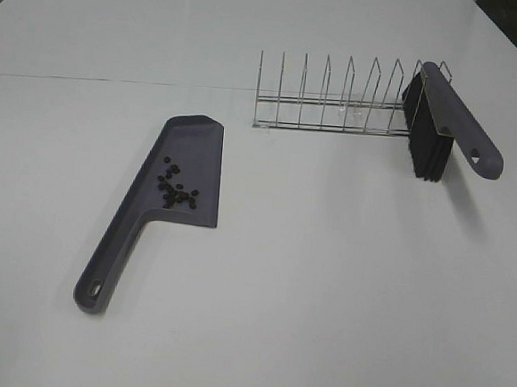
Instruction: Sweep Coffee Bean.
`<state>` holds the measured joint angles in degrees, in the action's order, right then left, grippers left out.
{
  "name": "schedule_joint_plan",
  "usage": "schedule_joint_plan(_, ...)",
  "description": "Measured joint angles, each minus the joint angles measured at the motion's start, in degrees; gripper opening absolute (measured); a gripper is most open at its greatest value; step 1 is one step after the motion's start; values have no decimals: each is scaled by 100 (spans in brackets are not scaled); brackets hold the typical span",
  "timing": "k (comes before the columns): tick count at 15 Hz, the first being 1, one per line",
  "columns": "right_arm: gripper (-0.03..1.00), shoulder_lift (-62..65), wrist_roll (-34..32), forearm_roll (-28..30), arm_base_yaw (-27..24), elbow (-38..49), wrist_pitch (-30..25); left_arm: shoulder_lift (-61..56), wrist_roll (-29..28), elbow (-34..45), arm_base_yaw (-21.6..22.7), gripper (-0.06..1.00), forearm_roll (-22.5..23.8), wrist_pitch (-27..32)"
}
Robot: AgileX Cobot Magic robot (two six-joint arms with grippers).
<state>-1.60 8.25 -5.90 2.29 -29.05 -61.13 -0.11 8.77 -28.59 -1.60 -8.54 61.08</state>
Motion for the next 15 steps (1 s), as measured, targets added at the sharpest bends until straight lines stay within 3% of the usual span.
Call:
schedule_joint_plan(2, 73, 52, 0, 0, -189, 0, 0, 0, 0, 0, 0, 68, 0, 0)
schedule_joint_plan(15, 73, 189, 0, 0, -155, 0, 0, 0, 0, 0, 0, 68, 0, -6)
